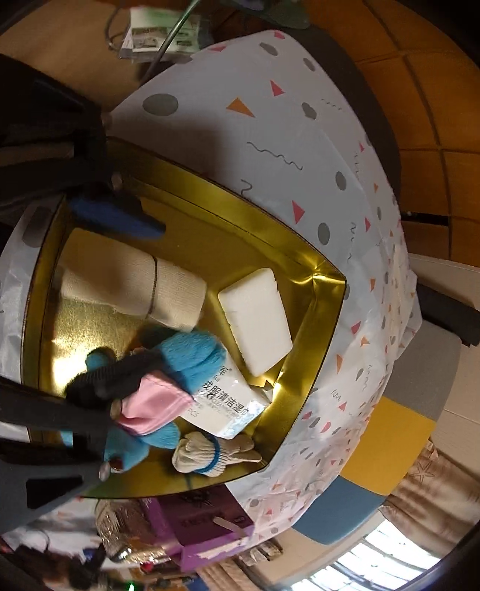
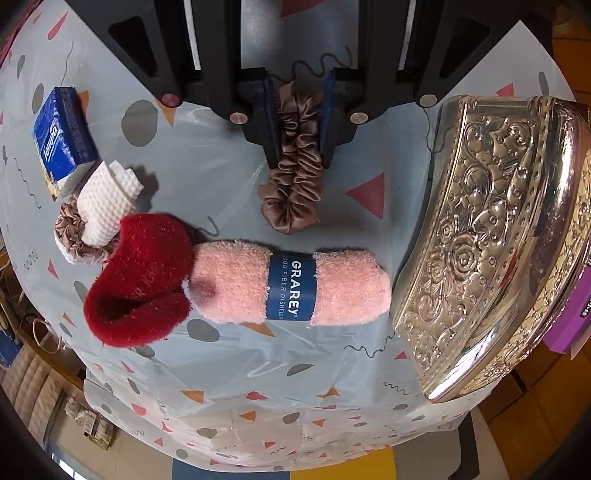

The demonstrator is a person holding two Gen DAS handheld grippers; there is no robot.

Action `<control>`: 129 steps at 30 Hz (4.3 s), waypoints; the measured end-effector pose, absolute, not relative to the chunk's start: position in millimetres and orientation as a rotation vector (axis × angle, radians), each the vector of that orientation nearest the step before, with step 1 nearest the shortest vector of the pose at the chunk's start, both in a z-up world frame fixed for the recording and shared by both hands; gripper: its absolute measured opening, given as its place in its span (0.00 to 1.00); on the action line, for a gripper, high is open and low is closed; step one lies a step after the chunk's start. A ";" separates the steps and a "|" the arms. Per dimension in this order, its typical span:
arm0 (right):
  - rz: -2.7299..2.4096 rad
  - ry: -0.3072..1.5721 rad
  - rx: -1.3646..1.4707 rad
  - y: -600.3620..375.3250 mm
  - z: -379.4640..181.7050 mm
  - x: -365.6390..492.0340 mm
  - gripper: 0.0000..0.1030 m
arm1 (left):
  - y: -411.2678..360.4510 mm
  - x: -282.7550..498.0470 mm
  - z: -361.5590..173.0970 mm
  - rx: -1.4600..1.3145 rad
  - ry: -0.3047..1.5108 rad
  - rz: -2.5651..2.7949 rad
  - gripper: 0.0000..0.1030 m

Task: Organize soft objects
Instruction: 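Carry the beige bandage with the left tool into the gold tray and release, then carry the brown scrunchie with the right tool into the gold tray and release, then reach the right tool to the blue Tempo tissue pack and grasp it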

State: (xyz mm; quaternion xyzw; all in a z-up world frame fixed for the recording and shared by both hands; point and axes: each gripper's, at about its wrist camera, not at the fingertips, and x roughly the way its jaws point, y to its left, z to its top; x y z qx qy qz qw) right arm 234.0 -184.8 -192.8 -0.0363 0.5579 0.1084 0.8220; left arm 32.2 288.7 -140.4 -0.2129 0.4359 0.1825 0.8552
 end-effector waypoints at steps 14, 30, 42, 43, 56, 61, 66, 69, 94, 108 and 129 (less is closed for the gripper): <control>0.215 1.169 -0.074 -176.6 -189.3 224.3 0.18 | 257.9 13.1 -108.4 -0.268 0.788 0.416 0.85; 0.191 0.927 -0.002 -164.8 -79.3 242.3 0.18 | 232.4 15.2 -98.1 -0.202 0.775 0.338 0.86; 0.562 0.751 -0.103 -26.2 -3.0 214.8 0.18 | 238.8 10.8 -102.4 -0.221 0.776 0.346 0.86; 0.614 0.752 -0.120 -9.0 -2.4 207.9 0.18 | 242.1 10.0 -102.9 -0.228 0.777 0.348 0.86; 0.861 0.955 -0.301 136.0 -91.3 154.4 0.21 | 272.3 -5.4 -110.6 -0.281 0.765 0.412 0.89; 0.822 1.057 -0.291 149.3 -135.0 163.1 0.31 | 271.0 -4.0 -112.7 -0.306 0.774 0.367 0.89; 0.812 1.061 -0.271 143.5 -136.4 162.0 0.40 | 263.1 -2.3 -110.3 -0.282 0.769 0.346 0.89; 0.797 1.018 -0.280 135.5 -125.8 154.2 0.40 | 260.8 -2.1 -108.6 -0.274 0.766 0.339 0.89; 0.679 0.779 -0.226 25.1 -54.6 120.2 0.40 | 211.0 0.0 -86.8 -0.156 0.743 0.235 0.89; 0.394 0.731 -0.087 -105.3 -32.5 160.1 0.40 | 178.6 9.1 -80.5 -0.091 0.751 0.167 0.89; -0.226 0.791 0.308 -339.0 -111.2 203.5 0.40 | 122.4 27.1 -76.3 0.004 0.779 0.045 0.89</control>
